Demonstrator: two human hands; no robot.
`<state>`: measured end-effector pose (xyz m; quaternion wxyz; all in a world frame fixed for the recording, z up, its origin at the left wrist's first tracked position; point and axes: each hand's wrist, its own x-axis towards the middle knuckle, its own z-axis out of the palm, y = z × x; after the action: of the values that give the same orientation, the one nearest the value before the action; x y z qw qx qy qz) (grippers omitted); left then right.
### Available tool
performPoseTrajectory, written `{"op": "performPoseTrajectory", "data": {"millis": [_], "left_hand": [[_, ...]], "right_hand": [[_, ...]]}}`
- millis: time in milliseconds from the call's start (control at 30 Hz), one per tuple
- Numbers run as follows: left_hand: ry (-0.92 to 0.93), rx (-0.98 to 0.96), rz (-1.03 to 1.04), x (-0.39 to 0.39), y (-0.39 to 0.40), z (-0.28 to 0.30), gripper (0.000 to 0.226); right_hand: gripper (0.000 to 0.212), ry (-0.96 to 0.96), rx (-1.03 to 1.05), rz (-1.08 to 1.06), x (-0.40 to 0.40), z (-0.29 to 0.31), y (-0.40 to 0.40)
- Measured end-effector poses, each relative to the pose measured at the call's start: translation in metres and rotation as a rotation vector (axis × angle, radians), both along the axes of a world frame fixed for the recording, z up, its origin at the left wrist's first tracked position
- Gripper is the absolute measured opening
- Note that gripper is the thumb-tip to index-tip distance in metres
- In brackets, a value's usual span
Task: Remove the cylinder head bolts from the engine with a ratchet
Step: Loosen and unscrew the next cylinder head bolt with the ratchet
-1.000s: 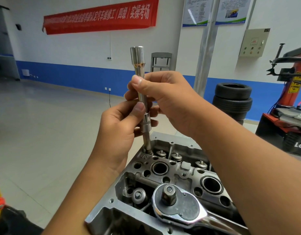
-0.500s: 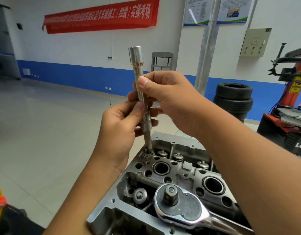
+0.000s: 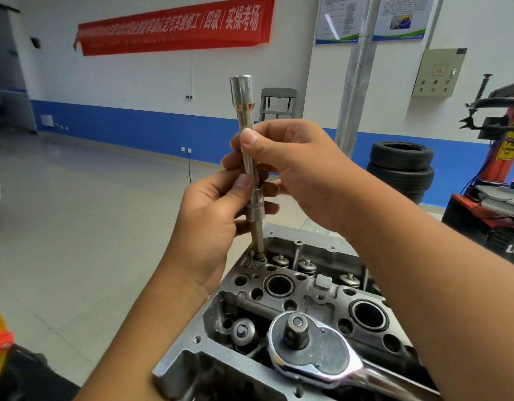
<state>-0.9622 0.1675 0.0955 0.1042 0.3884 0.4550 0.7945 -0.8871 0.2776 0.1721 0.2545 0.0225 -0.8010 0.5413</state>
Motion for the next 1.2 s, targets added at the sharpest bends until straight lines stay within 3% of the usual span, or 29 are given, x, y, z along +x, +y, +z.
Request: {"op": "performPoseTrajectory", "data": {"millis": [200, 433, 567, 700, 900, 1033, 1200], "left_hand": [[0.012, 0.076, 0.079, -0.0028, -0.0005, -0.0021, 0.026], [-0.010, -0.019, -0.080, -0.0030, -0.0001, -0.0023, 0.023], [0.013, 0.027, -0.010, -0.0032, -0.0003, -0.0025, 0.018], [0.017, 0.071, 0.071, -0.0040, -0.0004, -0.0024, 0.027], [-0.031, 0.036, -0.127, -0.0024, 0.0000, -0.0032, 0.026], [0.035, 0.063, -0.031, -0.0034, 0.0018, -0.0047, 0.021], [0.068, 0.086, 0.074, -0.0038, 0.0022, -0.0055, 0.033]], "right_hand": [[0.018, 0.053, 0.004, -0.019, -0.0011, -0.0008, -0.0021], [0.022, 0.005, -0.047, -0.020, -0.0002, 0.0005, -0.0010], [0.025, -0.006, -0.041, -0.023, -0.0014, 0.0005, -0.0018], [0.022, 0.032, -0.050, -0.043, 0.0004, 0.0014, -0.0003], [0.028, 0.008, -0.090, -0.014, 0.0024, 0.0030, -0.0036], [0.024, -0.002, -0.065, -0.020, 0.0003, 0.0030, -0.0032], [0.023, 0.054, -0.049, -0.034, 0.0004, 0.0015, 0.0005]]}}
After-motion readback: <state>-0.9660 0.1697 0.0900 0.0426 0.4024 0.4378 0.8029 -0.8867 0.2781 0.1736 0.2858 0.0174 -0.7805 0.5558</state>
